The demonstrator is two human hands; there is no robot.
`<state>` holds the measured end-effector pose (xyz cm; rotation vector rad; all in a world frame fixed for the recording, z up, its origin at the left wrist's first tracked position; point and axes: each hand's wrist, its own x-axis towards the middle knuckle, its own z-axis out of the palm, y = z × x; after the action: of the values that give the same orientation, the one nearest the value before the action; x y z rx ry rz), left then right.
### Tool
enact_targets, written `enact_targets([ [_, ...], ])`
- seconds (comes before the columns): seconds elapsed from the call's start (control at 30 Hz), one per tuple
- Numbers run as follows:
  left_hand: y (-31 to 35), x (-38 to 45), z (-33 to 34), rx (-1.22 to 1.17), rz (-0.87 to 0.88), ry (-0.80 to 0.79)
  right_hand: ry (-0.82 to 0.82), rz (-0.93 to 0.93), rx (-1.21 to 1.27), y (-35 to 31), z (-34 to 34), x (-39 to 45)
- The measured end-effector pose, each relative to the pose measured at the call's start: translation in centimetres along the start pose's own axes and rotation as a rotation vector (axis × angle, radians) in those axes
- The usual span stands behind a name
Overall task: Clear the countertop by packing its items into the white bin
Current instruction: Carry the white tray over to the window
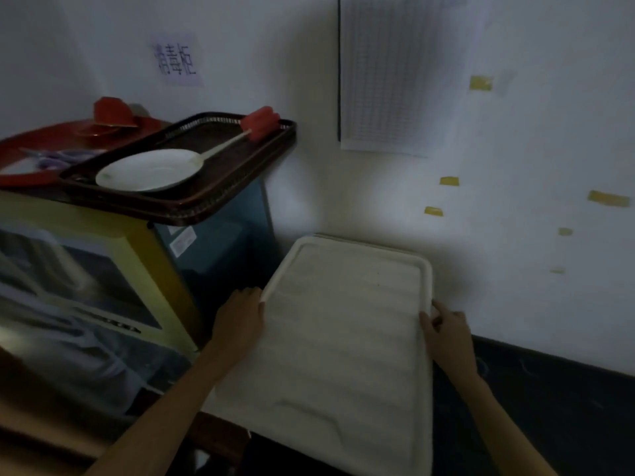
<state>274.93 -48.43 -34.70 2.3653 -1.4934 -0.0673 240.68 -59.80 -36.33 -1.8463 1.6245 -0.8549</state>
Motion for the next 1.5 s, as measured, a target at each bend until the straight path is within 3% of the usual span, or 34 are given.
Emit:
enact_targets([
  [0.2,-1.1,1.9,1.0,-0.031,0.086,-0.085,-0.006,0.052,-0.127,0.1,0.8,0.7],
  [0.47,-1.1,2.8,2.2,-0.005,0.053,-0.133,-0.036,0.09,-0.289,0.1,1.8,1.6],
  [0.63,-1.3,1.8,2.9,-0.078,0.011,-0.108,-0.039,0.165,-0.197,0.1,2.4,1.5],
  [0.83,-1.8,1.7,2.7,-0.267,0.066,0.003,0.018,0.098,-0.057,0.0,2.6,0.8],
  [1.07,-2.5,1.0,0.9,-0.381,-0.052,-0.245,-0.03,0.162,0.065,0.4,1.7,0.7],
  [1.27,-4.1,-2.6,-1.3,-0.244,-0.21,-0.651,-0.051,0.246,0.063,1.2,0.7,0.0],
  [1.5,-4.7,-3.1,-1.4,-0.175,-0.128,-0.556,-0.123,0.308,-0.015,2.1,-1.5,-0.7],
])
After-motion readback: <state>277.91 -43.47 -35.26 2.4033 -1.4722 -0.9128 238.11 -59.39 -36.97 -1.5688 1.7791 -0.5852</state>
